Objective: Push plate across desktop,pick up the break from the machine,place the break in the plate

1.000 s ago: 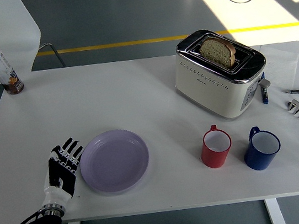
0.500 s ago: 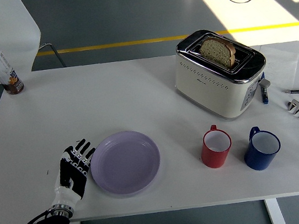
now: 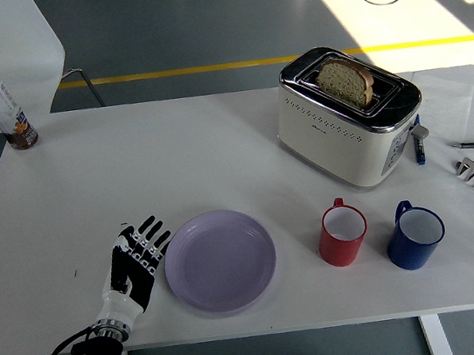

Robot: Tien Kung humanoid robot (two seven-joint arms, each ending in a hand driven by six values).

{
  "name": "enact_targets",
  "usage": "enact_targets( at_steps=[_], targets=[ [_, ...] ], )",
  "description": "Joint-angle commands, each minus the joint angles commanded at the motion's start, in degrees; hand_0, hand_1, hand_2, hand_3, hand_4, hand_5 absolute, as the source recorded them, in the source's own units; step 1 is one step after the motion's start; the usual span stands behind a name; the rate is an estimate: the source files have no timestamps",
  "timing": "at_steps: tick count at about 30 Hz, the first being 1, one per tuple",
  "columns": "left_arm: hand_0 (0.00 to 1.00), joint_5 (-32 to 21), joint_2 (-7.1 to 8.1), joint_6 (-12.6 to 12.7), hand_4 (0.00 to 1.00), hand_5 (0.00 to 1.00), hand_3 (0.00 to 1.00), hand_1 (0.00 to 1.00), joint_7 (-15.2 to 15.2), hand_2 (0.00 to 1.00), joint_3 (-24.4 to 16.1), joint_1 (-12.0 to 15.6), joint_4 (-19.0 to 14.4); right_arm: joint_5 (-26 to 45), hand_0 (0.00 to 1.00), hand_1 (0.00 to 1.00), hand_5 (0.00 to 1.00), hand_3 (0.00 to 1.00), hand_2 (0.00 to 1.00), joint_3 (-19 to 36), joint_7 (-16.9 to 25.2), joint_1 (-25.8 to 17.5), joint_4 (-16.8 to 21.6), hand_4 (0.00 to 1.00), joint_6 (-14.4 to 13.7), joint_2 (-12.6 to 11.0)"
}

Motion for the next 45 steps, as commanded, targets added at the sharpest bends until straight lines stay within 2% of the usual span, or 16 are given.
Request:
enact_targets(
  at_steps=[10, 17, 23, 25, 29, 32, 33, 34, 37, 40, 41, 43, 45],
  targets=[
    [0.812, -1.0, 0.00, -4.3, 0.509, 0.998, 0.793, 0.817, 3.6, 0.856, 1.8, -0.6, -0.3, 0.0, 0.733, 0.679, 0.453, 0.683, 0.692, 0.1, 0.0, 0.2, 0.0, 0.499, 0.0, 0.1],
    [0.812, -0.9, 0.00, -4.7, 0.510, 0.998, 0.792, 0.816, 3.9, 0.855, 2.5, -1.0, -0.3, 0.0, 0.732, 0.679, 0.451, 0.679, 0.692, 0.2, 0.0, 0.3, 0.0, 0.498, 0.0, 0.2],
    [0.802, -0.8, 0.00, -2.0, 0.512, 0.998, 0.788, 0.809, 1.6, 0.851, 1.2, -0.6, -1.0, -0.2, 0.732, 0.678, 0.451, 0.681, 0.691, 0.3, 0.1, 0.3, 0.2, 0.499, -0.1, 0.2],
    [0.802, -0.5, 0.00, 0.6, 0.512, 0.998, 0.788, 0.809, -0.4, 0.851, 0.0, -0.2, -1.5, -0.5, 0.732, 0.678, 0.451, 0.681, 0.691, 0.3, 0.1, 0.2, 0.9, 0.499, -0.3, 0.2],
    [0.795, -0.4, 0.00, 3.4, 0.517, 0.998, 0.780, 0.801, -2.6, 0.848, -2.4, 0.5, -2.3, -3.2, 0.734, 0.678, 0.452, 0.683, 0.692, 0.3, 0.8, 0.3, 3.3, 0.501, -1.1, 0.0],
    [0.795, -0.1, 0.00, 4.7, 0.517, 0.998, 0.780, 0.801, -3.3, 0.848, -4.6, 1.0, -3.0, -5.4, 0.734, 0.678, 0.452, 0.683, 0.692, 0.1, 2.6, 0.8, 6.0, 0.501, 0.9, -0.6],
    [0.795, 0.0, 0.00, 5.0, 0.517, 0.998, 0.780, 0.801, -3.5, 0.848, -5.6, 1.2, -3.4, -7.6, 0.734, 0.678, 0.452, 0.683, 0.692, -0.1, 3.4, 1.4, 7.8, 0.501, 1.7, -1.3],
    [0.792, 0.0, 0.00, 5.2, 0.516, 0.998, 0.775, 0.794, -3.6, 0.842, -6.2, 1.4, -3.6, -9.5, 0.741, 0.717, 0.426, 0.718, 0.734, -0.4, 3.8, 2.0, 9.2, 0.599, 1.8, -1.9],
    [0.792, 0.1, 0.00, 5.5, 0.516, 0.998, 0.775, 0.794, -3.7, 0.842, -7.4, 1.6, -3.8, -14.4, 0.741, 0.717, 0.426, 0.718, 0.734, -1.6, 4.0, 4.0, 12.1, 0.599, 0.2, -3.9],
    [0.792, 0.1, 0.00, 5.8, 0.516, 0.998, 0.775, 0.794, -3.8, 0.842, -8.2, 1.7, -4.0, -21.1, 0.741, 0.717, 0.426, 0.718, 0.734, -3.8, 2.7, 7.8, 14.4, 0.599, -4.1, -7.1],
    [0.790, 0.2, 0.00, 6.0, 0.511, 0.998, 0.770, 0.794, -3.7, 0.840, -8.4, 1.8, -4.0, -23.3, 0.802, 0.769, 0.327, 0.812, 0.801, -5.0, 1.6, 9.4, 14.5, 0.715, -5.8, -8.4],
    [0.790, 0.2, 0.00, 6.5, 0.511, 0.998, 0.770, 0.794, -3.6, 0.840, -8.3, 2.0, -4.0, -28.1, 0.802, 0.769, 0.327, 0.812, 0.801, -8.4, -1.5, 13.7, 13.8, 0.715, -9.7, -11.5],
    [0.790, 0.3, 0.00, 6.7, 0.511, 0.998, 0.770, 0.794, -3.4, 0.840, -7.9, 2.1, -4.0, -32.9, 0.802, 0.769, 0.327, 0.812, 0.801, -12.4, -5.5, 18.3, 12.3, 0.715, -11.1, -14.4]
  ],
)
